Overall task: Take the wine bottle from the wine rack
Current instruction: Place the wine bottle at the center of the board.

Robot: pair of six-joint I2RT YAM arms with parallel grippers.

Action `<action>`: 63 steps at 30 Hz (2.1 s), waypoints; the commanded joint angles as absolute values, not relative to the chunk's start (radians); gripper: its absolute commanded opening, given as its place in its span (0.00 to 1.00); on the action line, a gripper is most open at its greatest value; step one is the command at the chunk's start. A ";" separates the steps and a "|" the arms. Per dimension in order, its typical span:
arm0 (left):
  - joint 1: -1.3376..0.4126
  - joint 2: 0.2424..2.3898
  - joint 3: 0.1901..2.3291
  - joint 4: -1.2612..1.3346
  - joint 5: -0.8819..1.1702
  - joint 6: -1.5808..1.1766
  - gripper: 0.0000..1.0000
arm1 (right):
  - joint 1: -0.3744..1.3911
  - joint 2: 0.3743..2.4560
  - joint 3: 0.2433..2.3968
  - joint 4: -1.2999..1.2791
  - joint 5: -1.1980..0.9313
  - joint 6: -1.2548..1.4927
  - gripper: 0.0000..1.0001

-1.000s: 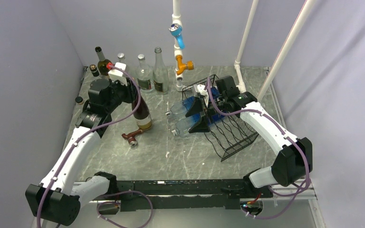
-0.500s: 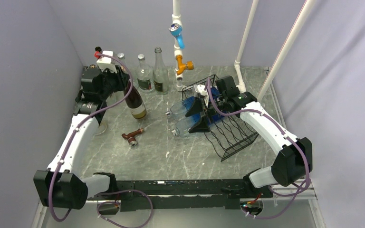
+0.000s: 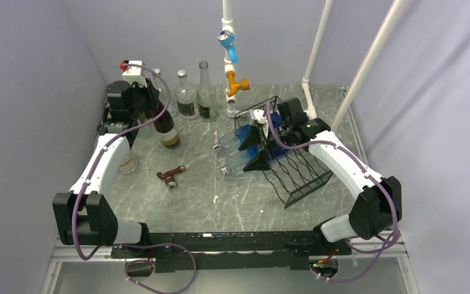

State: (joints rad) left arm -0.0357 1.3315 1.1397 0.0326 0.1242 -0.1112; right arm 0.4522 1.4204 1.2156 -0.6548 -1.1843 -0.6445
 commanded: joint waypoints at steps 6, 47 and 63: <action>-0.013 1.328 1.290 0.468 0.041 -0.076 0.00 | 0.442 1.416 1.215 -0.653 -1.216 -0.675 0.86; -0.003 1.177 1.327 0.190 0.090 -0.236 1.00 | 0.426 1.408 1.215 -0.673 -1.212 -0.702 0.86; -0.003 0.839 1.019 0.051 0.360 -0.493 1.00 | 0.409 1.392 1.191 -0.696 -1.204 -0.772 0.86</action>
